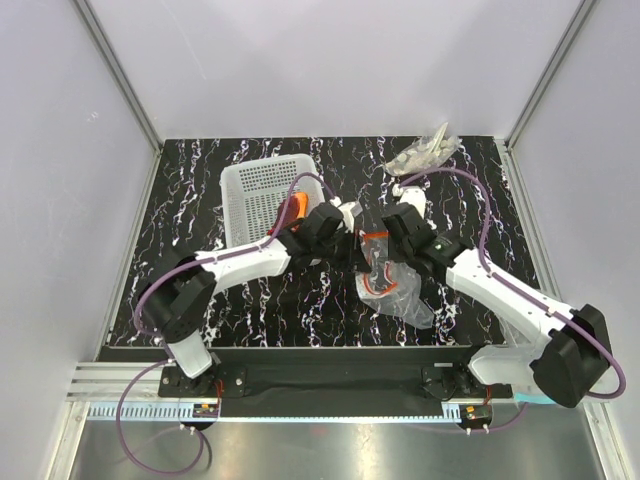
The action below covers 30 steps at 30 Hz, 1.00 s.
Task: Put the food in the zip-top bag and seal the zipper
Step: Adjust the zipper food storage bag at the center of the board.
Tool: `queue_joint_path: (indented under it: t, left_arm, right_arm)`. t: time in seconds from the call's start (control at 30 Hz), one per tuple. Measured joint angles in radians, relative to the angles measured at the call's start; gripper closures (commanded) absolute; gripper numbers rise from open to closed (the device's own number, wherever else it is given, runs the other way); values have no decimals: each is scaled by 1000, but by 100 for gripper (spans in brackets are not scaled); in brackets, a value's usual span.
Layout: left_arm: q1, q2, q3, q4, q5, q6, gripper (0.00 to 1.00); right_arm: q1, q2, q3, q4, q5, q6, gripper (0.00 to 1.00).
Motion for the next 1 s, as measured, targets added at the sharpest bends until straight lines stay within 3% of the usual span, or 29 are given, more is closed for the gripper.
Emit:
queue_joint_path:
  t: [0.27,0.57,0.67,0.7,0.83,1.0]
  left_arm:
    - [2,-88,-18,-85,-16,64,100]
    - [76,-191,-18,-158,-20,98,100]
    - [125,-230,-18,-159,-10,103,100]
    - [136,-238,-18,-159,-10,104,100]
    - [143,-241,-17,-150,17,97,100]
    - [136,-227,-8,-134,37,83,100]
  right_arm:
    - [5,1,-89,16,32,27,98]
    - [6,-45,39,-70,154,-18,97]
    - [6,-55,92,-108,195,-37,91]
    - [6,-57,103,-112,200,-42,88]
    - [6,-68,143,-122,176,-68,51]
    - [7,-91,156,-111,43,-81,34]
